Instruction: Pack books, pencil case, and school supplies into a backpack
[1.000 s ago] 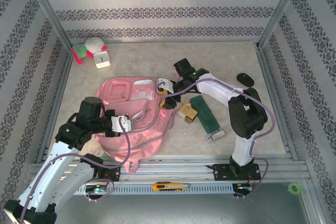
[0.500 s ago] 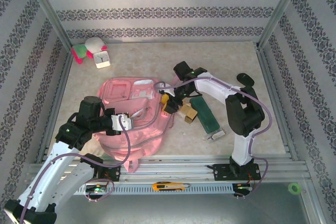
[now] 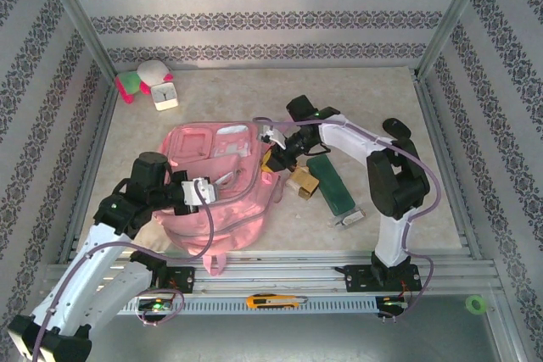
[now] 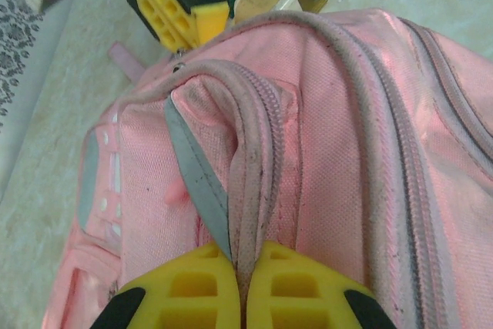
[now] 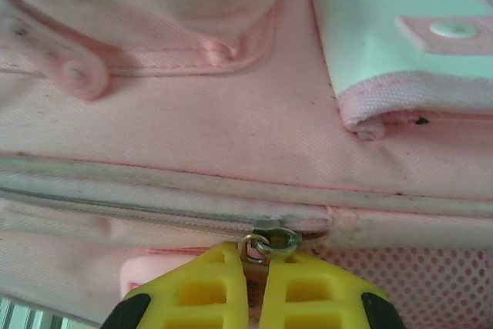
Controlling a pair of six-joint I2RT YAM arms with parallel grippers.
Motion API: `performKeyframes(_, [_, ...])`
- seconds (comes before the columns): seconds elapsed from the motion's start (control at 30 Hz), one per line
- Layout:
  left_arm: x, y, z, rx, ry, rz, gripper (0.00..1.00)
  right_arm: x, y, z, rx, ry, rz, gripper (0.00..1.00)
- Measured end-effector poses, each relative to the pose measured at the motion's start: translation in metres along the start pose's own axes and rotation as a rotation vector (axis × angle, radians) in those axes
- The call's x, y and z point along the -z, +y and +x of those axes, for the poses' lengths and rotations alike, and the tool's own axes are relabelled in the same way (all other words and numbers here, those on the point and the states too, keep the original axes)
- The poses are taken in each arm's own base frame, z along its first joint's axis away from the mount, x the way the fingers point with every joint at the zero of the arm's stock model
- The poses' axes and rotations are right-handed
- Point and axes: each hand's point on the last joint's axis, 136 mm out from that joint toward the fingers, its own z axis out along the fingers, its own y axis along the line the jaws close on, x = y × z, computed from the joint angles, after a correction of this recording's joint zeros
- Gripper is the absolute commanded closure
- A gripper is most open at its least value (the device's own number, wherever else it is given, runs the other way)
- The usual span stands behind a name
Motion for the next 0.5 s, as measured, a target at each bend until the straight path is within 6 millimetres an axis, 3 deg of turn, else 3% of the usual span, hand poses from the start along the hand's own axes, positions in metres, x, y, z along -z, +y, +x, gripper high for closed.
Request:
performKeyframes(0.27, [-0.012, 0.019, 0.01, 0.065, 0.07, -0.063, 1.0, 0.014, 0.004, -0.01, -0.03, -0.004, 0.08, 1.0])
performKeyframes(0.5, [-0.023, 0.023, 0.009, 0.086, 0.104, -0.086, 1.0, 0.019, 0.003, -0.019, -0.169, -0.024, 0.126, 1.0])
